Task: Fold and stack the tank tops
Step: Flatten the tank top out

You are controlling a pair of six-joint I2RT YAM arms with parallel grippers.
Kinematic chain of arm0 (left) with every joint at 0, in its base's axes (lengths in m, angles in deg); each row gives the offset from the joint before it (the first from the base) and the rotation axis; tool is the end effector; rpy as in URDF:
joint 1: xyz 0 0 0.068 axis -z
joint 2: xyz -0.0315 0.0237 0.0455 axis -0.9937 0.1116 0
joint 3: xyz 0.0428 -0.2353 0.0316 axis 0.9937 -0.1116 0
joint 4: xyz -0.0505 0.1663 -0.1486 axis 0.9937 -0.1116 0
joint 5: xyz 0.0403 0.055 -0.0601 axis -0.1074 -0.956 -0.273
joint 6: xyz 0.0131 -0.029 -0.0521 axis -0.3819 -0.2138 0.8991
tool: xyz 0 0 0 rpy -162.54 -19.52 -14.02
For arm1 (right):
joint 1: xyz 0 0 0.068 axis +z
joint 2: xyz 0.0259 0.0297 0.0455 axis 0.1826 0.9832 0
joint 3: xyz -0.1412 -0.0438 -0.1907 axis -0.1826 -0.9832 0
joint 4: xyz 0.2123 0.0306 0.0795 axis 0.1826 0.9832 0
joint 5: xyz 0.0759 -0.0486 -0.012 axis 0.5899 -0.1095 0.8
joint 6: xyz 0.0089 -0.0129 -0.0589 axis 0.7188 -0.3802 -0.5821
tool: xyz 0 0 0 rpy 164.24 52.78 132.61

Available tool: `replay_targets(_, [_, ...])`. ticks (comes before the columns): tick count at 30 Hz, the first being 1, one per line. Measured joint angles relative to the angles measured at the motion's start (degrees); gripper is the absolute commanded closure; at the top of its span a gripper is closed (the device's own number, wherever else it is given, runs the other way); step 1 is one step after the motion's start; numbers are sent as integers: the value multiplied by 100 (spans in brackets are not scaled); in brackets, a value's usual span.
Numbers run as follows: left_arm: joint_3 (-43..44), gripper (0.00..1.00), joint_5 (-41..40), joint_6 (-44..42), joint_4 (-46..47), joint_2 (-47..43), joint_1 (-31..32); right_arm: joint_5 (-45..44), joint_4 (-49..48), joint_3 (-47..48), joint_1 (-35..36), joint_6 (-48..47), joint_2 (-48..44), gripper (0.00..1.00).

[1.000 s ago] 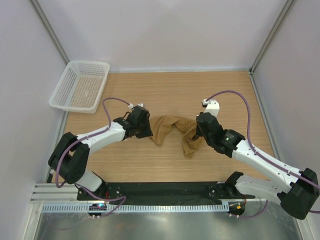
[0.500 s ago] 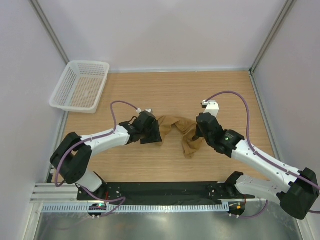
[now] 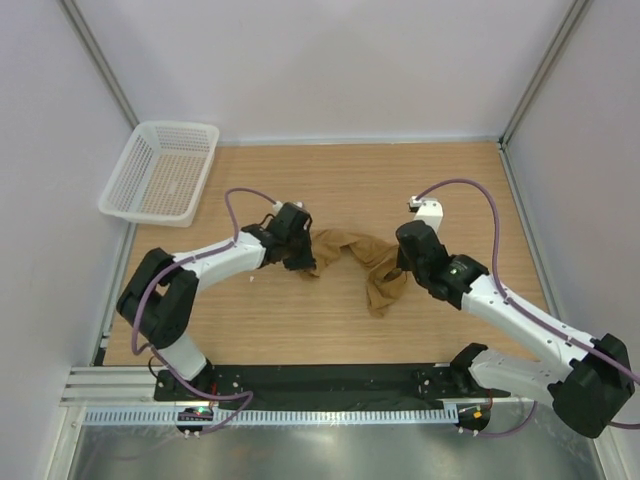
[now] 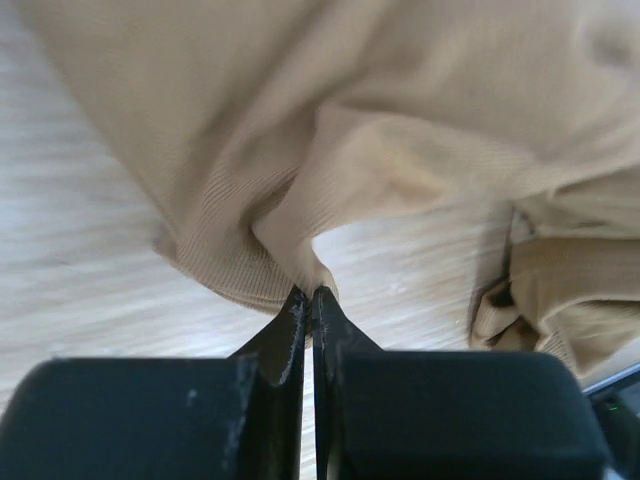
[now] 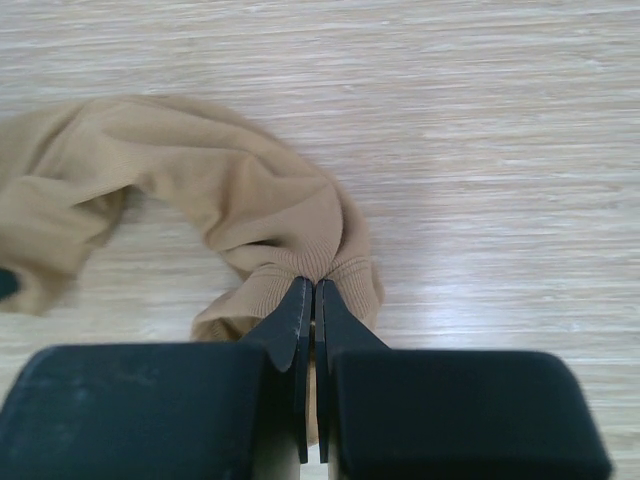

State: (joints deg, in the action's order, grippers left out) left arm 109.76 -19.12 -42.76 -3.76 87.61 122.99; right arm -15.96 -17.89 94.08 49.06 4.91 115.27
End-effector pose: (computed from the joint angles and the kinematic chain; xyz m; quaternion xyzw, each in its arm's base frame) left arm 0.2411 -0.1999 0.1673 -0.0472 0.9544 -0.2093 0.2073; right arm 0.1771 0.1120 0.2407 0.0195 0.8826 0.0224 0.4692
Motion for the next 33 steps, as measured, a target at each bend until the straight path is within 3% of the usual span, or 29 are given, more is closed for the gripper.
replay_targets(7, [743,100,227,-269,-874,-879,-1300,492,501,907,-1078,-321,402,99])
replay_targets(11, [1574,100,251,-437,-1445,-1626,-1416,942,715,1773,-1193,-498,264,99])
replay_targets(21, [1287,100,501,-511,-2750,-4634,-1362,2675,1440,2256,-1187,-562,-1965,99])
replay_targets(26, [1285,100,476,-516,-3209,-4878,-1360,3152,1792,2435,-1187,-535,-2081,99])
replay_targets(31, [999,100,361,-557,-3191,-4461,-1412,3005,1978,2424,-1187,-555,-1010,99])
replay_targets(32, [870,100,365,-557,-3134,-4288,-1484,2903,1954,2422,-1187,-557,-658,78])
replay_targets(33, [737,94,391,-555,-3027,-4072,-1580,2778,1910,2422,-1204,-546,-291,60])
